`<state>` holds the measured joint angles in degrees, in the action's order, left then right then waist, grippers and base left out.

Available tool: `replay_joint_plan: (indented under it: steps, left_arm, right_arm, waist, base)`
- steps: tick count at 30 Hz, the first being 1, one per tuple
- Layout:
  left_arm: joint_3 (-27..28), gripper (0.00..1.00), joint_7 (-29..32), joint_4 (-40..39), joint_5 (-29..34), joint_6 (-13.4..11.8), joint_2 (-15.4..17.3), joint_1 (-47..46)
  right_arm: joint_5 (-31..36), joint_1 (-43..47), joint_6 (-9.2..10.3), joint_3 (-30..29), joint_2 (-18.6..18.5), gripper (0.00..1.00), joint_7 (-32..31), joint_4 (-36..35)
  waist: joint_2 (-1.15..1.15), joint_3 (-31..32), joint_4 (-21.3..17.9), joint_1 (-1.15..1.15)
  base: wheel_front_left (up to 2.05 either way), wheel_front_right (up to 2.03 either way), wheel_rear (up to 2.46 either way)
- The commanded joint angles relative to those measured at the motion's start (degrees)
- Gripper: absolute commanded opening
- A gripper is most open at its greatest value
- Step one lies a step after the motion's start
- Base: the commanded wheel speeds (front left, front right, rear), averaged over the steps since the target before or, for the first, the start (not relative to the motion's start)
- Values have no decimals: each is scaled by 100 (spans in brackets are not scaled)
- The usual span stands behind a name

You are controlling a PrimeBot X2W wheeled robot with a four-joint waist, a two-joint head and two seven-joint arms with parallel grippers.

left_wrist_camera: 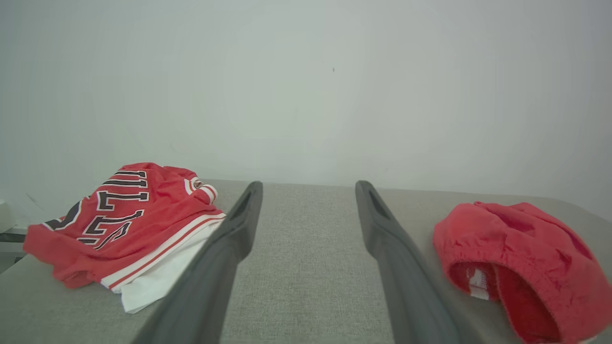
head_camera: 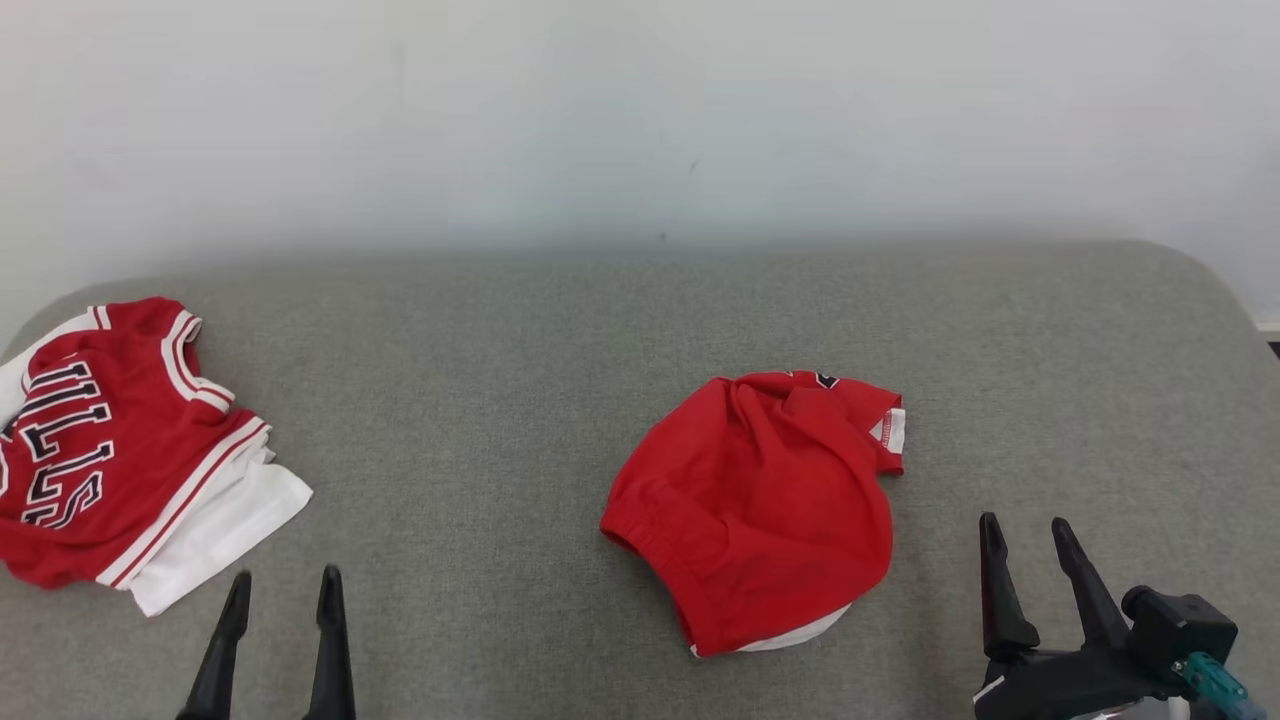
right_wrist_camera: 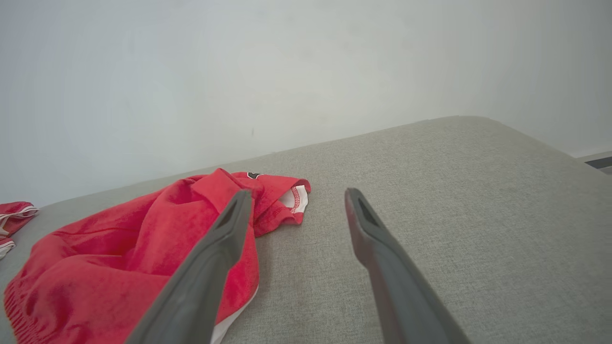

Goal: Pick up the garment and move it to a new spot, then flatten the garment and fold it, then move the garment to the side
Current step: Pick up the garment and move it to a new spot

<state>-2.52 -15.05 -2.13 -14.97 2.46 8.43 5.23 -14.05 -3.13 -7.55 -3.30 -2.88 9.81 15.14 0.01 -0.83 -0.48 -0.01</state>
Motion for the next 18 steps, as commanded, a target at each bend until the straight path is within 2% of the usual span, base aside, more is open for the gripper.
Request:
replay_joint_plan:
  steps: [1, 7, 18]
  left_arm:
    - [42, 100, -18, -22, 77, 38, -48, 97]
    - [414, 100, -19, 47, 296, 312, -216, 377]
    - [300, 100, -19, 596, 392, 485, -274, 436]
  right_arm:
    - [27, 81, 11, -26, -1, 100, 46, -8]
    - [95, 98, 11, -154, -3, 100, 90, 55]
    - [93, 149, 11, -151, -3, 100, -4, 318]
  waist:
    - [-1, 50, -56, 1]
    - [-1, 88, -111, 1]
    - [-1, 81, -98, 1]
  base:
    - [0, 0, 0]
    - [0, 0, 0]
    - [0, 0, 0]
